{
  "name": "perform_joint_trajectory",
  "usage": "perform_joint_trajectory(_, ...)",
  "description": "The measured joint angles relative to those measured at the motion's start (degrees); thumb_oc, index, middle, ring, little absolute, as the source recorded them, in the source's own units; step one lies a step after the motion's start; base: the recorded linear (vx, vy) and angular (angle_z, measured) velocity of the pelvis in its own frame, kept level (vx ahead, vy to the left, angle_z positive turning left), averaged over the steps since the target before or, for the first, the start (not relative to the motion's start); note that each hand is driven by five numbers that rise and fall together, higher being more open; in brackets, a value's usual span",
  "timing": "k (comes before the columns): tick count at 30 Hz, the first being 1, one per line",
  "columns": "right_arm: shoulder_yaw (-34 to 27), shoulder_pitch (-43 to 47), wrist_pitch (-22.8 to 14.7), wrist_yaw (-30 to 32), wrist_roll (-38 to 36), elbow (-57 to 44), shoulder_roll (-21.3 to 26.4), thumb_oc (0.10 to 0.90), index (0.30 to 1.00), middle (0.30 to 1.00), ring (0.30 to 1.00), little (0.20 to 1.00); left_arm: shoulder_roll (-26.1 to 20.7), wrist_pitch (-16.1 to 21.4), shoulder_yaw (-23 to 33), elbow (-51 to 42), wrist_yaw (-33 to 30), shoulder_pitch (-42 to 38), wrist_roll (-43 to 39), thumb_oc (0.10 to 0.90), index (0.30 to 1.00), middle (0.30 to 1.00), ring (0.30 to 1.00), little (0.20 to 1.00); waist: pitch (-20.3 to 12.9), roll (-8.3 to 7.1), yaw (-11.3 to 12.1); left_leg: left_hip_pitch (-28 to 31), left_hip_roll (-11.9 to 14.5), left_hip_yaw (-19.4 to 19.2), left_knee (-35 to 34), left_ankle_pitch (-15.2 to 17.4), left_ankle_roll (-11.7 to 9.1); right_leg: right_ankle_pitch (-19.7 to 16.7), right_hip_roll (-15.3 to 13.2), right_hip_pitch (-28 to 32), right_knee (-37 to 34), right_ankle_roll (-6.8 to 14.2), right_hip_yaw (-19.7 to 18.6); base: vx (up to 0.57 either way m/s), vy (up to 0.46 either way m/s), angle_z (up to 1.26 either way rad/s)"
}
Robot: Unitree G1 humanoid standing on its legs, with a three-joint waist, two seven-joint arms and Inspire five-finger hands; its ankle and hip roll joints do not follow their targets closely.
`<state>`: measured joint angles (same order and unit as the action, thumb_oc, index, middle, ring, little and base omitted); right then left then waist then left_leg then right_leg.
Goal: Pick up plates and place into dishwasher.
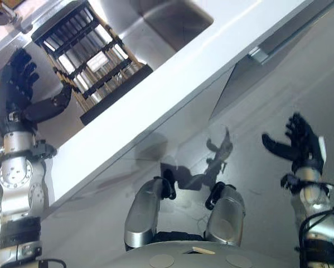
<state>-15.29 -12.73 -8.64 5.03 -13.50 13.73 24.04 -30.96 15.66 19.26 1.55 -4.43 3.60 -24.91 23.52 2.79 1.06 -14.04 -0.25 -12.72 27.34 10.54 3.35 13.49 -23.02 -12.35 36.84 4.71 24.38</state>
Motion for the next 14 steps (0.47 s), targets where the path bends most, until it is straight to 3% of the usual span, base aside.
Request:
perform_joint_trajectory(2,2.4,-0.4,-0.5,-0.3,2.0,5.9,-1.1,0.800,0.900,0.900,0.900,0.900,-0.2,0.0,-0.4,0.7,0.3,0.8,0.5,0.800,0.900,0.900,0.900,0.900,-2.4,-1.32,0.0,1.9,0.0,0.2,-2.4,-0.8,-0.2,-0.7,0.8,1.9,-2.5,0.0,0.3,0.07,0.028,0.02)
perform_joint_trajectory(5,6.4,0.2,1.8,-1.3,5.5,15.5,-2.5,0.800,0.900,0.900,0.900,0.900,1.9,0.1,-1.5,2.4,0.2,1.0,1.4,0.800,0.900,0.900,0.900,0.900,-5.5,-2.04,0.3,7.2,-0.5,0.8,-9.5,-3.3,-0.2,-4.0,1.8,4.8,-5.0,0.1,1.3,0.06,0.016,0.04)
perform_joint_trajectory(7,8.8,0.5,3.5,-2.2,7.9,21.8,-4.1,0.800,0.900,0.900,0.900,0.900,3.6,0.1,-1.7,3.2,0.0,1.0,1.4,0.800,0.900,0.900,0.900,0.900,-6.7,-2.06,0.3,11.0,-1.0,1.7,-16.2,-6.4,0.4,-7.0,1.8,4.6,-4.0,1.6,1.1,0.04,0.002,0.07)
perform_joint_trajectory(8,9.9,0.7,4.3,-2.8,8.5,24.6,-4.8,0.800,0.900,0.900,0.900,0.900,3.7,0.2,-1.9,4.0,-0.3,0.9,1.5,0.800,0.900,0.900,0.900,0.900,-7.1,-1.96,0.3,12.7,-0.7,1.8,-19.1,-7.7,0.3,-6.3,2.5,4.5,-5.2,2.8,0.7,0.02,-0.015,0.04)
perform_joint_trajectory(10,11.6,1.2,5.4,-3.8,10.1,29.3,-5.9,0.800,0.900,0.900,0.900,0.900,3.5,0.2,-1.8,4.9,-0.8,0.9,1.7,0.800,0.900,0.900,0.900,0.900,-8.2,-2.19,0.4,13.9,-0.5,2.0,-22.0,-9.2,-0.2,-6.3,4.8,4.9,-10.9,2.9,0.2,0.00,-0.010,0.04)
perform_joint_trajectory(11,11.9,2.0,6.0,-4.7,10.7,33.6,-6.8,0.800,0.900,0.900,0.900,0.900,3.0,0.2,-1.8,5.6,-1.1,0.7,1.9,0.800,0.900,0.900,0.900,0.900,-9.0,-2.72,0.4,14.2,-0.6,2.1,-23.0,-9.8,-0.7,-6.6,6.4,5.6,-16.3,2.5,0.4,0.00,-0.015,0.20)
perform_joint_trajectory(12,11.8,2.6,6.5,-4.9,10.4,36.4,-7.6,0.800,0.900,0.900,0.900,0.900,2.4,0.1,-1.7,6.7,-1.3,0.5,2.1,0.800,0.900,0.900,0.900,0.900,-9.2,-3.13,0.3,14.6,-0.9,2.5,-23.3,-10.1,-1.2,-8.9,7.5,7.1,-20.5,-0.4,0.6,0.00,-0.016,0.19)
perform_joint_trajectory(14,11.7,5.0,7.0,-5.4,11.3,41.4,-7.0,0.800,0.900,0.900,0.900,0.900,3.0,-0.6,-1.8,7.9,-2.3,0.4,2.4,0.800,0.900,0.900,0.900,0.900,-9.9,-2.42,0.5,16.4,-0.1,2.0,-25.1,-10.7,-2.2,-9.7,9.0,9.0,-22.3,-1.2,1.7,0.00,-0.008,0.02)
